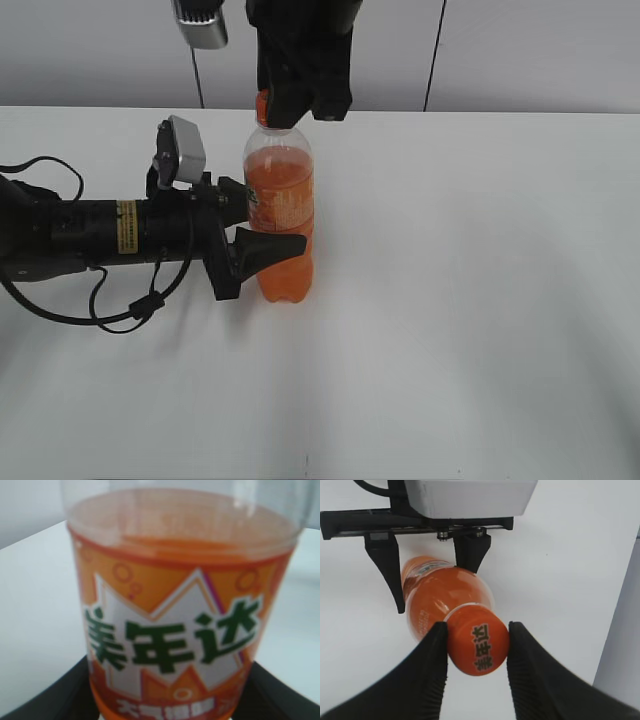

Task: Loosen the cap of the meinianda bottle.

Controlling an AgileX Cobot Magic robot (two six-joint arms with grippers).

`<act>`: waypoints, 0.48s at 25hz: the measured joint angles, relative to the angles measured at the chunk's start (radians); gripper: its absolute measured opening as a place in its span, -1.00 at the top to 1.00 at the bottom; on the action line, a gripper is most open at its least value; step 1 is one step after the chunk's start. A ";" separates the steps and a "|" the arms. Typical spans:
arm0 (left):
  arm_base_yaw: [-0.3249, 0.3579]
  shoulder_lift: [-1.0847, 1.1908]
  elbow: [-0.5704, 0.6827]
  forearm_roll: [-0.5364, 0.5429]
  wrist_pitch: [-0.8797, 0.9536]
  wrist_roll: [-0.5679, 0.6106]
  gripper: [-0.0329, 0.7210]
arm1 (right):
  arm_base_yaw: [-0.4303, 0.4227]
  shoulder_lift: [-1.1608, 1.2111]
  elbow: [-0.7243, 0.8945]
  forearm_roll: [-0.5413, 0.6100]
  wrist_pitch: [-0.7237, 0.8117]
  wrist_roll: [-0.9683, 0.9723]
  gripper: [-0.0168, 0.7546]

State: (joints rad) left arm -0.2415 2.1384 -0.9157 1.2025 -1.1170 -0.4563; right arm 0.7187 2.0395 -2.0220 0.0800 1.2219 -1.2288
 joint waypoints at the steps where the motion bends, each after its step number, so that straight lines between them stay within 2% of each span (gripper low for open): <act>1: 0.000 0.000 0.000 0.000 0.000 0.000 -0.22 | 0.000 0.000 0.000 -0.001 0.000 -0.007 0.25; 5: 0.000 0.000 0.000 0.000 0.000 0.000 -0.22 | 0.000 -0.001 0.000 -0.001 0.000 0.012 0.23; 7: 0.000 0.000 0.000 0.000 0.000 0.000 -0.22 | 0.000 -0.001 0.000 -0.001 0.000 0.076 0.16; 9: 0.000 0.000 0.000 0.000 0.000 0.000 -0.22 | 0.000 -0.001 0.000 -0.002 0.000 0.118 -0.01; 12: 0.000 0.000 0.000 0.000 -0.001 0.000 -0.22 | 0.000 -0.011 0.000 -0.004 0.000 0.138 -0.37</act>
State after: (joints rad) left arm -0.2415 2.1384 -0.9157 1.2025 -1.1179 -0.4563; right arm 0.7187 2.0280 -2.0220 0.0756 1.2219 -1.0907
